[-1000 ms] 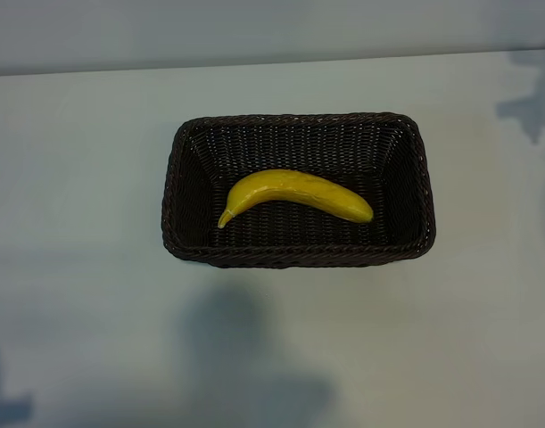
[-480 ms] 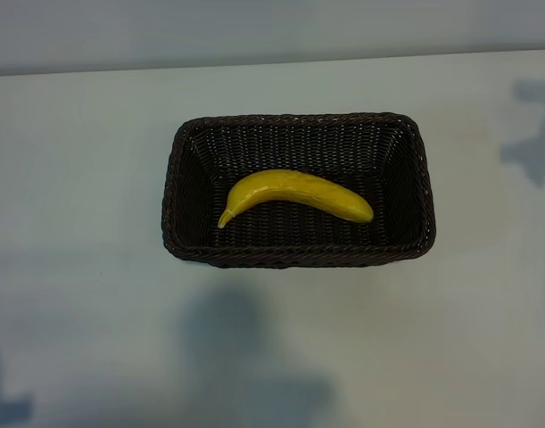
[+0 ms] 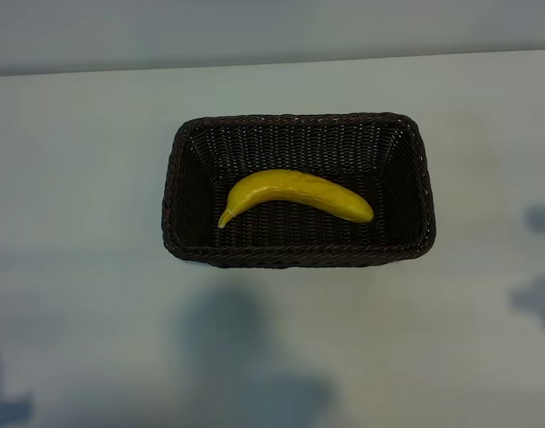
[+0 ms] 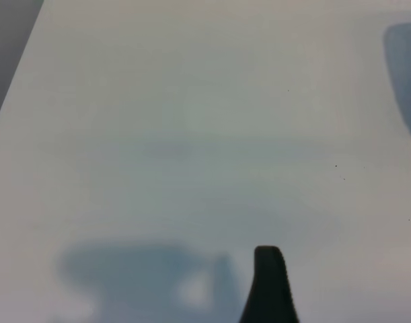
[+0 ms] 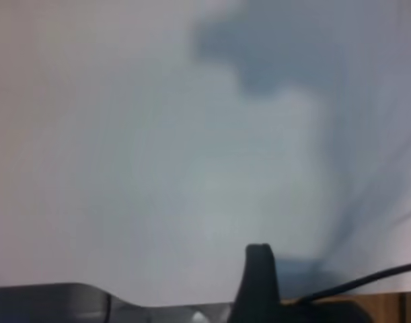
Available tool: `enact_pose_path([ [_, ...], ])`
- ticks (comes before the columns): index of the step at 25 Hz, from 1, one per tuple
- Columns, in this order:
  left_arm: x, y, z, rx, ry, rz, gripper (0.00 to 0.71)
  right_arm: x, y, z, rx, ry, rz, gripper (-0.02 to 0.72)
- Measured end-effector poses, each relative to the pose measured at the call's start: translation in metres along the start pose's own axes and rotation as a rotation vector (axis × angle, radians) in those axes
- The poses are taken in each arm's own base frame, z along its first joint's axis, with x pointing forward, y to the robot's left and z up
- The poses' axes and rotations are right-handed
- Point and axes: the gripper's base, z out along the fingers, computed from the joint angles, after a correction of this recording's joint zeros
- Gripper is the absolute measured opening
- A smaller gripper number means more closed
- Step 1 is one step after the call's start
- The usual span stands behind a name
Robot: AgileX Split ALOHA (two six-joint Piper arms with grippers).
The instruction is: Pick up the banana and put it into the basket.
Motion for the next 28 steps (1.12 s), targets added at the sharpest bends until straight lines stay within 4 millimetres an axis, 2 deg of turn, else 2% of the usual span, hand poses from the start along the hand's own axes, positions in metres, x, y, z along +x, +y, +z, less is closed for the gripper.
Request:
enact_pose_path([
  [4,0.0,0.0,0.0,0.0,0.0,0.0,0.57,0.036,0.003,-0.002,0.014,-0.102,-0.012,0.591],
  [7,0.0,0.0,0.0,0.0,0.0,0.0,0.57,0.056,0.004,-0.004,0.023,-0.175,-0.021,0.591],
  [11,0.0,0.0,0.0,0.0,0.0,0.0,0.57,0.075,0.007,-0.017,0.037,-0.328,-0.038,0.591],
  [22,0.0,0.0,0.0,-0.001,0.0,0.0,0.57,0.12,0.013,-0.038,0.068,-0.695,-0.074,0.591],
  [28,0.0,0.0,0.0,-0.001,0.0,0.0,0.57,0.121,0.012,-0.036,0.081,-0.72,-0.075,0.59],
])
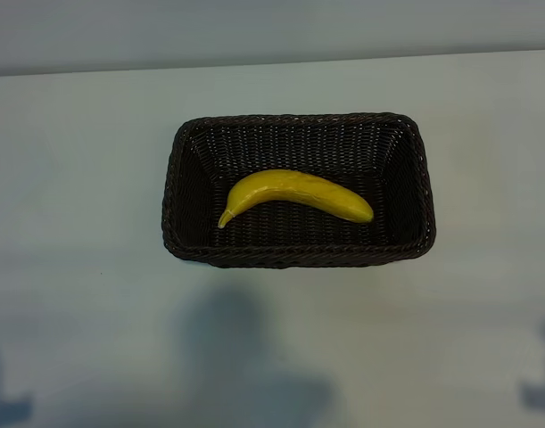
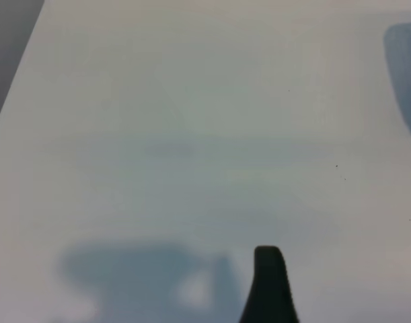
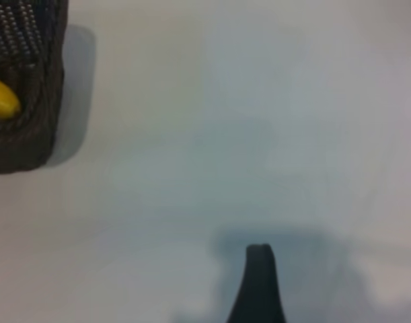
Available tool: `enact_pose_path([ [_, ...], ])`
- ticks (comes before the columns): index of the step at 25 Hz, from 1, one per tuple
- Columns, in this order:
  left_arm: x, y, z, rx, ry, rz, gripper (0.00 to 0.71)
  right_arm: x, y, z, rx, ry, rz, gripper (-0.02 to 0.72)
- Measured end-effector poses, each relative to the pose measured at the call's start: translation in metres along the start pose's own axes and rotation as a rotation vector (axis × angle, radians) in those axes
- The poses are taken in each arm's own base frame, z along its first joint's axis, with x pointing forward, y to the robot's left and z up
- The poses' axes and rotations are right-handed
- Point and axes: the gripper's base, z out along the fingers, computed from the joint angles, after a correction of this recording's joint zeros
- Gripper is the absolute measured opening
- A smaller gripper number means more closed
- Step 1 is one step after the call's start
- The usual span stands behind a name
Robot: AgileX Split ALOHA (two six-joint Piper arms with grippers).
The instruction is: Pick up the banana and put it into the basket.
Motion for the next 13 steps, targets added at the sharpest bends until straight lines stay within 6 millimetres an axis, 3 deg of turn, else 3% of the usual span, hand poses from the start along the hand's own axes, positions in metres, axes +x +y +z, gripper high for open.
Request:
enact_pose_path([
  [13,0.0,0.0,0.0,0.0,0.0,0.0,0.57,-0.0005,-0.0026,0.0049,0.025,-0.027,-0.008,0.59],
])
